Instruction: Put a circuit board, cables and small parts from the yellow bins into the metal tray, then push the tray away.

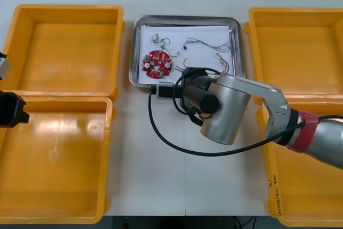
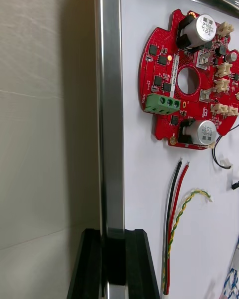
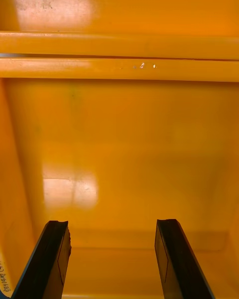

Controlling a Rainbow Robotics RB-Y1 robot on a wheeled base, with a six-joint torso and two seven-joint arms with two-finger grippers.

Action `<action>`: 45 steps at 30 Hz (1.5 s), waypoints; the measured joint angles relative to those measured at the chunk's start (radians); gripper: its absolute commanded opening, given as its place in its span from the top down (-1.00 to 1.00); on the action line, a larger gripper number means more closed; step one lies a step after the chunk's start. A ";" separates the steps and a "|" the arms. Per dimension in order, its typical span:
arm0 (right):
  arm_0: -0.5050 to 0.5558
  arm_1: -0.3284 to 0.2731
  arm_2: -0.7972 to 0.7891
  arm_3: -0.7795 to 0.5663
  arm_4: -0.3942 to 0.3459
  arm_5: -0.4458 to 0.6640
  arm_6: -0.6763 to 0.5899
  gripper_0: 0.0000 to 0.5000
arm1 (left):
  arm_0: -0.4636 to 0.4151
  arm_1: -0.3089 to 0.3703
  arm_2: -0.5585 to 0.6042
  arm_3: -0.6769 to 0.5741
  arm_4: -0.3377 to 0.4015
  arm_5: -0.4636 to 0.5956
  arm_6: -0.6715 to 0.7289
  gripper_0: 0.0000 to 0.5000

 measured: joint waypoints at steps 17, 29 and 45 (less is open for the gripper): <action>-0.083 0.018 -0.024 0.170 -0.018 -0.091 0.048 1.00 | 0.000 0.000 0.000 0.000 0.000 0.000 0.000 -1.00; -0.145 0.056 -0.035 0.321 -0.045 -0.207 0.063 1.00 | 0.000 0.000 0.000 0.000 0.000 0.000 0.000 -1.00; -0.191 0.095 -0.061 0.415 -0.096 -0.228 0.112 1.00 | 0.000 0.000 0.000 0.000 0.000 0.000 0.000 -1.00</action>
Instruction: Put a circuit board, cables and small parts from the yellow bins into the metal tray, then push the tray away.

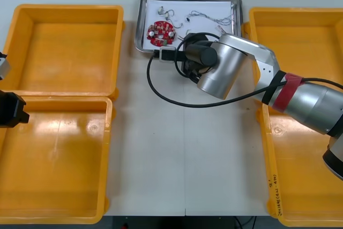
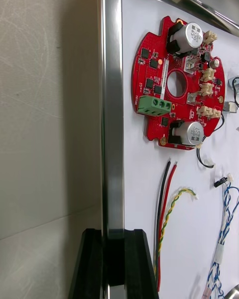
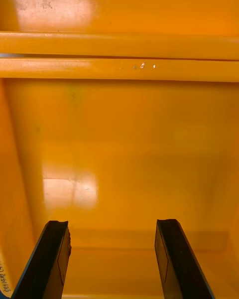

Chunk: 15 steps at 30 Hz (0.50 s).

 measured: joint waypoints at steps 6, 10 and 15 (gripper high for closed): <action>0.000 0.000 0.000 0.000 0.000 0.000 0.000 -0.23 | 0.000 0.000 0.000 0.000 0.000 0.000 0.000 -1.00; 0.000 0.000 -0.001 0.000 0.000 0.000 0.000 -1.00 | 0.000 0.000 0.000 0.000 0.000 0.000 0.000 -1.00; 0.000 0.002 -0.006 0.000 0.000 0.000 0.001 -1.00 | 0.000 0.000 0.000 0.000 0.000 0.000 0.000 -1.00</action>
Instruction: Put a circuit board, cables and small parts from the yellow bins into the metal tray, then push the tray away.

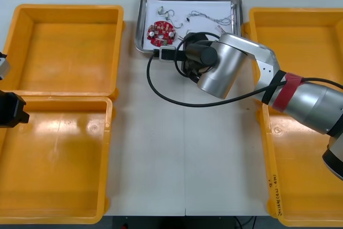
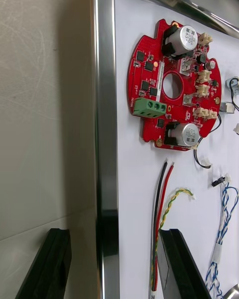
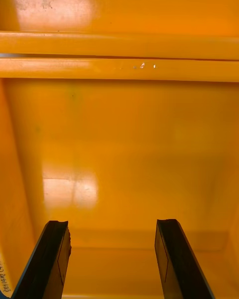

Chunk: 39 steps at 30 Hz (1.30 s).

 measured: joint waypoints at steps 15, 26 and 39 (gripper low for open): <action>-0.003 0.045 -0.141 -0.193 -0.074 0.435 0.003 -1.00 | 0.000 0.000 0.000 0.000 0.000 0.000 0.000 -1.00; 0.004 0.050 -0.265 -0.493 -0.141 0.860 0.002 -1.00 | 0.000 0.000 0.000 0.000 0.000 0.000 0.000 -1.00; 0.185 0.047 -0.476 -0.912 -0.142 1.166 -0.232 -1.00 | 0.000 0.000 0.000 0.000 0.000 0.000 0.000 -1.00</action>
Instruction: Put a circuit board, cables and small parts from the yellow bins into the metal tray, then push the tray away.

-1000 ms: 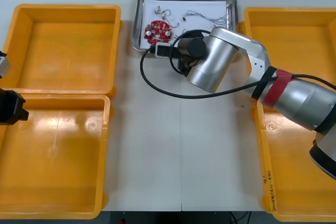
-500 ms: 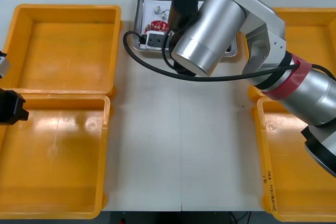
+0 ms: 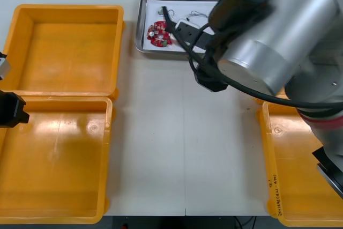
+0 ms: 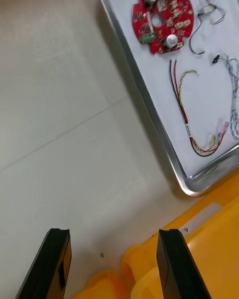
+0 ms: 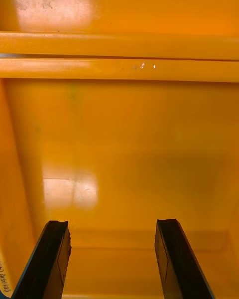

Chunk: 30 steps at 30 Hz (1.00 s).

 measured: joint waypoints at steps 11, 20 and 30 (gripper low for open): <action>0.243 -0.150 -0.261 -0.245 -0.154 0.000 -0.233 -1.00 | 0.000 0.000 0.000 0.000 0.000 0.000 0.000 -1.00; 0.403 -0.256 -0.518 -0.236 -0.295 0.000 -0.443 -1.00 | 0.000 0.000 0.000 0.000 0.000 0.000 0.000 -1.00; 0.478 -0.272 -0.744 -0.076 -0.395 0.000 -0.526 -1.00 | 0.000 0.000 0.000 0.000 0.000 0.000 0.000 -1.00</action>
